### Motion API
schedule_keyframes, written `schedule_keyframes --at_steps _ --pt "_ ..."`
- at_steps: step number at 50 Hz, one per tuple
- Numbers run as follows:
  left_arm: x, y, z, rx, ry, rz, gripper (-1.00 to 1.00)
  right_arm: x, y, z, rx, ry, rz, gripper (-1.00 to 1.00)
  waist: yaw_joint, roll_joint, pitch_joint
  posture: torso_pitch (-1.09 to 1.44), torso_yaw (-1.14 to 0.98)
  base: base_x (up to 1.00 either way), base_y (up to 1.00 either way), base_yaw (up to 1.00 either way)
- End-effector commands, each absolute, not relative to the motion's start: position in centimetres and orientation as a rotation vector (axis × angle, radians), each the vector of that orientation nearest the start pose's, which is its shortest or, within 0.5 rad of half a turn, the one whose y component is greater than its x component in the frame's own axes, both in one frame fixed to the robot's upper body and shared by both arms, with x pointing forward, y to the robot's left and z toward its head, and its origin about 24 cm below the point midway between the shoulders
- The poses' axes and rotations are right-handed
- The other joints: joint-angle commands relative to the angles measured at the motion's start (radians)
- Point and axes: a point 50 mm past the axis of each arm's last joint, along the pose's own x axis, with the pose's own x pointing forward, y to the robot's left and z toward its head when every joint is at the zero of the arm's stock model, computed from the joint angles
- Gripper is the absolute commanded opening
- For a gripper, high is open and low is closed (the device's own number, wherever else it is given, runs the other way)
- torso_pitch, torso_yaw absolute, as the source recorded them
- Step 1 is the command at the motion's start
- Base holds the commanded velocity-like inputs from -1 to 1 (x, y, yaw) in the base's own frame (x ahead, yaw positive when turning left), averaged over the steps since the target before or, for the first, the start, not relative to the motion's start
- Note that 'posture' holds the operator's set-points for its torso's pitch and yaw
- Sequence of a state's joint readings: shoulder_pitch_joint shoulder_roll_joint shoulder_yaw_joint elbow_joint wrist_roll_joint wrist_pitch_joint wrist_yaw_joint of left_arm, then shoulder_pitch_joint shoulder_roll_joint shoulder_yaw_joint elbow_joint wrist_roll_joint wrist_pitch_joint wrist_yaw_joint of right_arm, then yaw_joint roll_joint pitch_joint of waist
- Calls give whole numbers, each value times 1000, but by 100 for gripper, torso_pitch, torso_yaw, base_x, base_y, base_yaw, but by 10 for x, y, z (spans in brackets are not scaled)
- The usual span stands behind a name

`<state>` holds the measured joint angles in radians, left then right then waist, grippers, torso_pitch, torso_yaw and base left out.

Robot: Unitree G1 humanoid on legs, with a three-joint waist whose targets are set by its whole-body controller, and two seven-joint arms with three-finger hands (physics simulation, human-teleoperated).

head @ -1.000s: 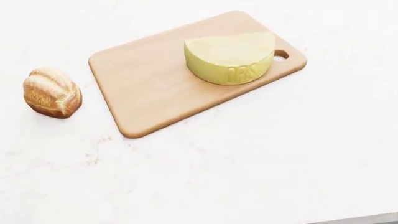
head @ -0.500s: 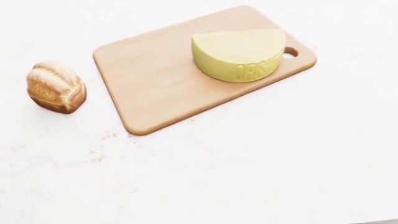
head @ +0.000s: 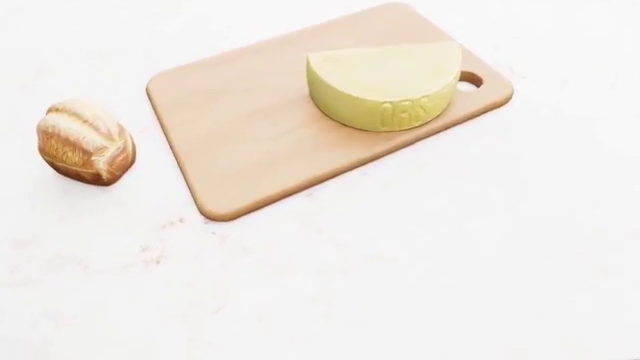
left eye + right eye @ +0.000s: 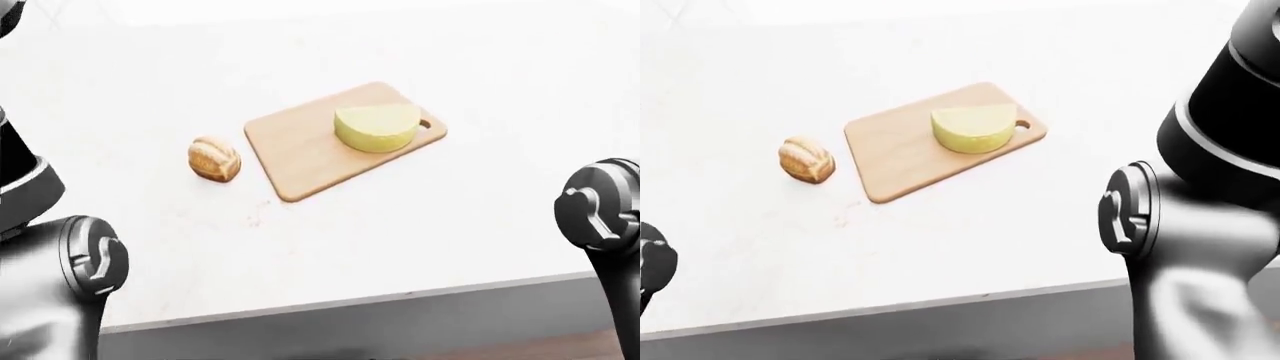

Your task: Place the bread and cheese on the cutting board.

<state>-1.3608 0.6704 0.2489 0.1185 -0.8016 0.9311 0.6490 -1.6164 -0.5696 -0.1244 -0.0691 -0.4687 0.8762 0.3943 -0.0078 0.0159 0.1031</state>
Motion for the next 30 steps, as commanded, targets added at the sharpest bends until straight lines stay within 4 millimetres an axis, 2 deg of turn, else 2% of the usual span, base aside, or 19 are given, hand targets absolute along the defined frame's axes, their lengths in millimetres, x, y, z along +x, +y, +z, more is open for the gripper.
schedule_keyframes --at_steps 1,3,8,10,12,15,20,22,25,30 --pt "294 229 445 -261 -453 301 100 222 -187 508 -529 -833 -324 100 0 0 -35 0 0 0 0 0" --pt "300 225 466 -192 -478 301 100 223 -186 508 -531 -833 -319 100 2 -1 -34 0 0 0 0 0" --pt "340 210 483 161 -434 241 100 226 -185 508 -531 -827 -309 100 18 -13 -33 0 0 0 0 0" --pt "353 212 480 404 -443 358 100 227 -184 507 -526 -827 -303 100 22 -17 -34 0 0 0 0 0" --pt "360 205 477 512 -395 338 100 229 -182 505 -526 -823 -295 100 24 -21 -37 0 0 0 0 0" --pt "360 198 482 666 -363 330 100 231 -181 505 -523 -820 -286 100 19 -25 -41 0 0 0 0 0" --pt "364 192 477 865 -291 296 100 233 -180 503 -522 -817 -279 100 14 -34 -40 0 0 0 0 0" --pt "364 192 476 938 -266 332 100 232 -178 504 -523 -819 -273 100 14 -37 -42 0 0 0 0 0" --pt "372 184 467 1183 -276 376 100 231 -177 505 -525 -821 -268 100 13 -40 -43 0 0 0 0 0" --pt "389 160 440 1367 -273 248 100 235 -176 501 -518 -816 -260 100 16 -45 -46 0 0 0 0 0"
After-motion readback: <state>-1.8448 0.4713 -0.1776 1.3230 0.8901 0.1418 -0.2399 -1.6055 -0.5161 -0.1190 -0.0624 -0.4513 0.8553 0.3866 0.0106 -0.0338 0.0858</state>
